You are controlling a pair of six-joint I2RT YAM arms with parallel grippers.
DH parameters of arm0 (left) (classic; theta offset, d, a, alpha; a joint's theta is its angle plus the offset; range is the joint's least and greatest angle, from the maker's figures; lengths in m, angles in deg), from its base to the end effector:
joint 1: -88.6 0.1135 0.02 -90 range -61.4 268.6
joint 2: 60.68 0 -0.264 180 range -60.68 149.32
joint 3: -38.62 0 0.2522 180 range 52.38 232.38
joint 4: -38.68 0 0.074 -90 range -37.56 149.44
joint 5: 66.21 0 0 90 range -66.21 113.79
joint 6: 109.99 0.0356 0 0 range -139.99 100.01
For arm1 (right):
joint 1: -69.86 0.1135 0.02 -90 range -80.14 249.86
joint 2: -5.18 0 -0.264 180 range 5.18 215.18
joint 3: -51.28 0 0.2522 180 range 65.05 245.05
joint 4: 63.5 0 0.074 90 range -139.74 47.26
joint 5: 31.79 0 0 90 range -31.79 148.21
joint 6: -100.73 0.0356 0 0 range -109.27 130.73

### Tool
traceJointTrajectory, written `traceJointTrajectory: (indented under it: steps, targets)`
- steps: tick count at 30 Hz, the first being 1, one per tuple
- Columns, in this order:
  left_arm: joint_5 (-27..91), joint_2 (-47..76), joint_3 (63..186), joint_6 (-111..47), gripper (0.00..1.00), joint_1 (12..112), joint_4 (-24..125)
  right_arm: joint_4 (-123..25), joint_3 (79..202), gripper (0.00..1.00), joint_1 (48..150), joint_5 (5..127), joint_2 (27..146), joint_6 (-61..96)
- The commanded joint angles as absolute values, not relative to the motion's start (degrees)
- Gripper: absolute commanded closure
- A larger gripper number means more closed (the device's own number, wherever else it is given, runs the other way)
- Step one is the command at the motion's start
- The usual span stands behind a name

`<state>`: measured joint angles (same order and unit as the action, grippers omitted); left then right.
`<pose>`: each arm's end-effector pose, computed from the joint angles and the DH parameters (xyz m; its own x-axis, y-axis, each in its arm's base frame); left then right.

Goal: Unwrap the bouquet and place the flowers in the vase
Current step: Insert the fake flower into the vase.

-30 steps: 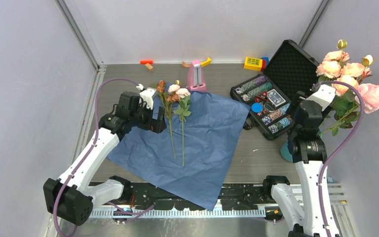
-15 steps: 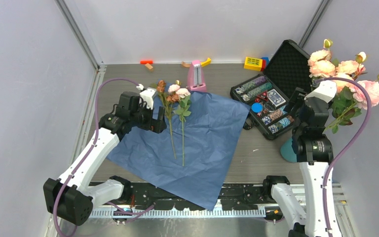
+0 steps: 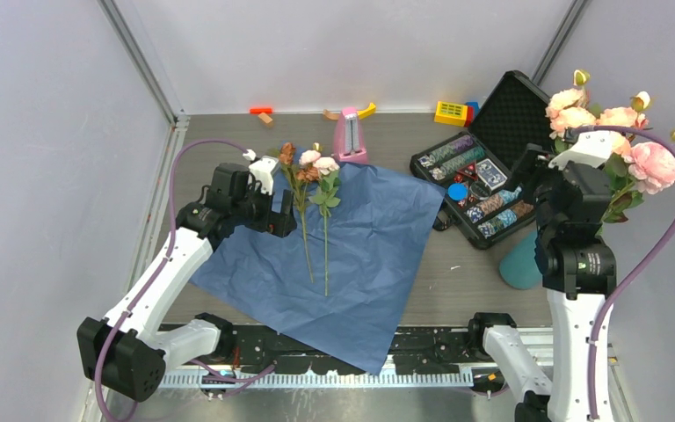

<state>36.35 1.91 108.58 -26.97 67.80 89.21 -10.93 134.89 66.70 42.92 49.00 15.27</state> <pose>0.2103 -0.0882 0.3058 -0.6949 0.1371 -0.7060 0.4135 0.8793 -0.2363 0.1283 -0.0165 0.4337 -0.1956 0.0873 -0.9768 0.3265 0.9450 0.0190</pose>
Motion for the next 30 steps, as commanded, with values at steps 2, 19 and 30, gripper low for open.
traceJointTrajectory:
  steps: [2,19,30]
  targets:
    - [36.86,1.06,108.89,-26.53,0.0,67.59,88.3,-9.04,143.62,0.19,66.87,52.42,51.02,16.52]
    - [34.21,3.43,109.99,-37.62,0.01,67.68,87.15,-6.31,154.71,0.14,66.98,68.3,65.01,25.44]
    - [32.72,12.23,107.21,-49.91,0.1,67.62,78.25,-10.21,147.38,0.14,80.52,54.49,69.94,28.1]
